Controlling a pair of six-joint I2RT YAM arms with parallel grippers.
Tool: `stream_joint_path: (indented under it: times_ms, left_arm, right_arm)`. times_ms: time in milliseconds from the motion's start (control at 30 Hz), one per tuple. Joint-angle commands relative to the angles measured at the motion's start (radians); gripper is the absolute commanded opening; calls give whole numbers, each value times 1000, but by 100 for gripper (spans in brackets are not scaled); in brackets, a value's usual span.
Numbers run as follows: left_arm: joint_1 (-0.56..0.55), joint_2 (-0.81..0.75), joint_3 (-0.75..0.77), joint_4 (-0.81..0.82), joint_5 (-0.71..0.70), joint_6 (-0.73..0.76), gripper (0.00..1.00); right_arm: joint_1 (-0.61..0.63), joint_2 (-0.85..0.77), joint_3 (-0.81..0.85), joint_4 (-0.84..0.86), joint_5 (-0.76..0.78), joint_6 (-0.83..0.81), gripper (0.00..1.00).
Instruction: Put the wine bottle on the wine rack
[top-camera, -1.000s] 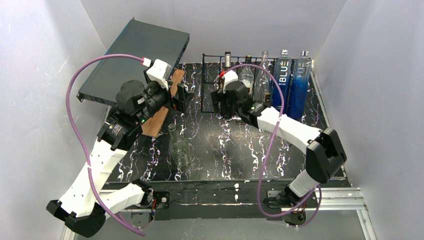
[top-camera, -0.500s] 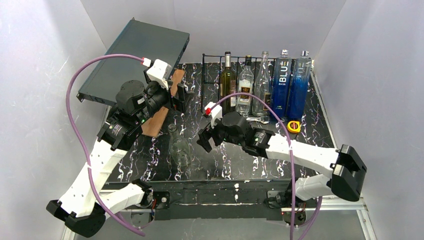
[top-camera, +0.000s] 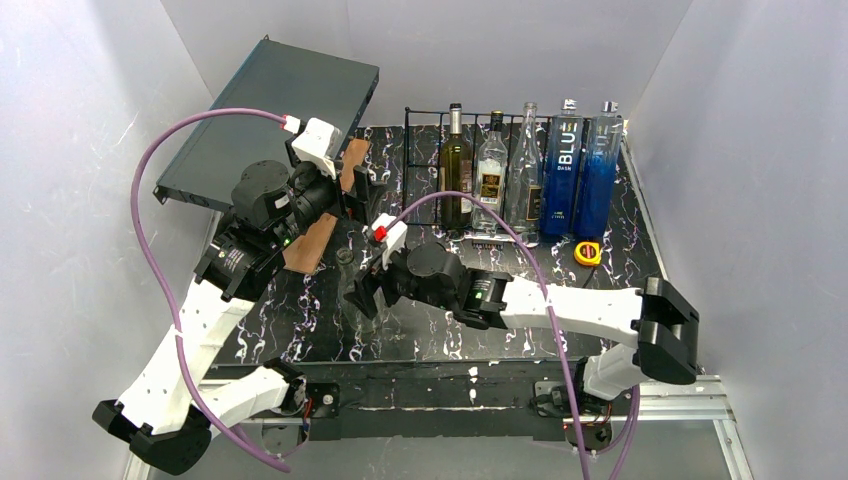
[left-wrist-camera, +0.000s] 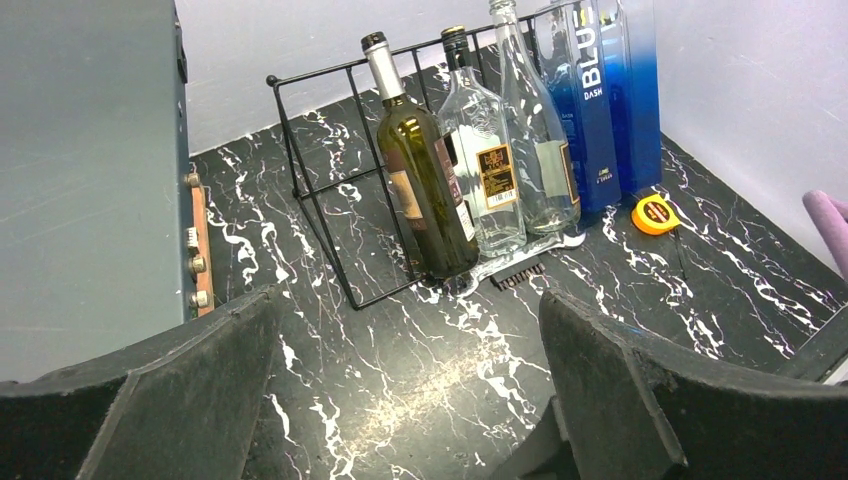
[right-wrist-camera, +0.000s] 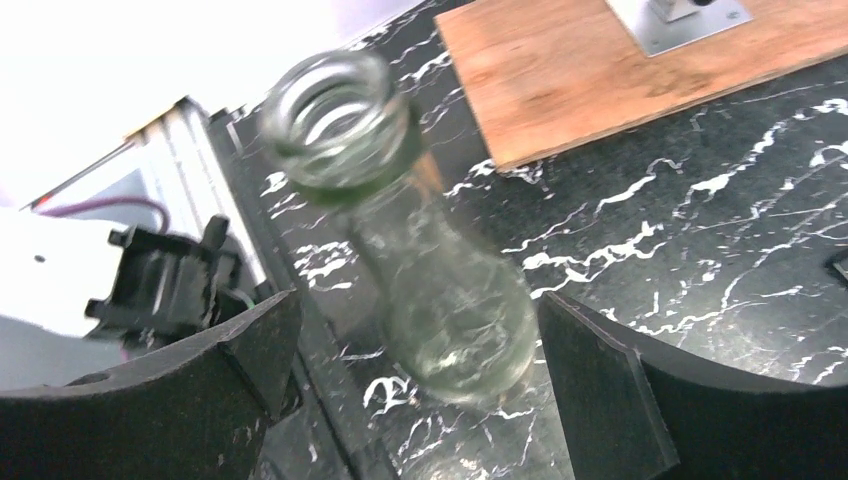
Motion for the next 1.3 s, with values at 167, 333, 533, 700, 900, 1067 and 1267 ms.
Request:
stream_joint_path:
  times_ms: [167,333,533,700,900,1067,1267]
  left_arm:
    - [-3,-23,-5,19,-24,15,99]
    - [-3,-23,-4,18,-24,15,99]
    - [-3,-20,-5,19,-24,14,99]
    - [-3,-22,-6,19,-24,14,99]
    - [-3,-21,-7,19,-24,14,99]
    - [-3,-21,-8,20,-24,14,99]
    - [-3,-22,-6,19,-24,15,99]
  right_arm:
    - [6,67,104,40,164,39,91]
    - [10,81,93,64,201,53,86]
    - [12,110,95,89,193,66,79]
    - [15,121,89,100,197,76,76]
    - [15,126,83,123,202,75,73]
    - [15,139,87,139,188,82,62]
    - [14,109,64,142,235,86,32]
